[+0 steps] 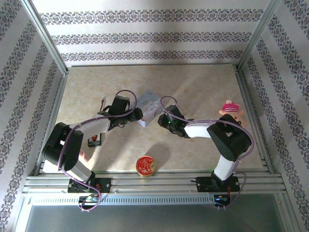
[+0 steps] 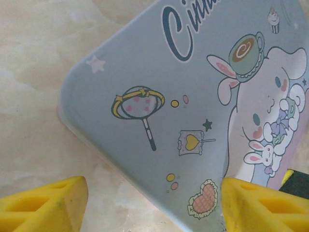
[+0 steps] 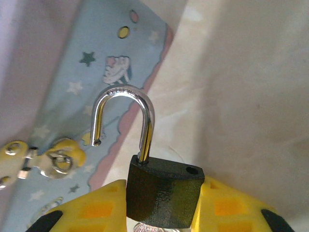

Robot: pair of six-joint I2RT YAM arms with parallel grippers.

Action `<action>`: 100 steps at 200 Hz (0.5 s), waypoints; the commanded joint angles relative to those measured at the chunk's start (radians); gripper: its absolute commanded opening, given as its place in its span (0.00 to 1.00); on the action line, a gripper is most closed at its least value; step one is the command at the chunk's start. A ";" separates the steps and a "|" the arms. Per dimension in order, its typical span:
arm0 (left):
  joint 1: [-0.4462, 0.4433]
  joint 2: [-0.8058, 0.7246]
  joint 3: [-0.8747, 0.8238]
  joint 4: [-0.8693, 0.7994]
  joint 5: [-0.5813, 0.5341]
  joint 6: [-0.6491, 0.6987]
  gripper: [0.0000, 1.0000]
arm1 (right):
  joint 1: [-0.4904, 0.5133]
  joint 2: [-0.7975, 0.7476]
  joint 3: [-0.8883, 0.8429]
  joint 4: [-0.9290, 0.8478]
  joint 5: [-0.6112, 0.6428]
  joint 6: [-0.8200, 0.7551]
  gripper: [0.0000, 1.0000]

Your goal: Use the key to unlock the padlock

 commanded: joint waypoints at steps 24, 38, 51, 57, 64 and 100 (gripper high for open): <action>0.051 0.029 -0.019 -0.093 -0.022 -0.012 0.69 | -0.001 -0.100 -0.040 -0.027 0.059 -0.027 0.02; 0.062 0.022 -0.005 -0.091 -0.021 -0.013 0.69 | -0.001 -0.131 -0.050 -0.060 0.071 -0.048 0.02; 0.072 0.019 0.006 -0.088 -0.013 -0.019 0.69 | 0.000 -0.168 -0.059 -0.105 0.085 -0.071 0.02; 0.076 0.017 0.009 -0.085 -0.008 -0.021 0.69 | -0.001 -0.187 -0.062 -0.130 0.092 -0.087 0.02; 0.082 0.016 0.014 -0.081 -0.002 -0.026 0.69 | -0.001 -0.210 -0.067 -0.165 0.102 -0.104 0.02; 0.095 -0.010 0.022 -0.072 0.018 -0.041 0.74 | -0.011 -0.366 -0.076 -0.421 0.204 -0.180 0.02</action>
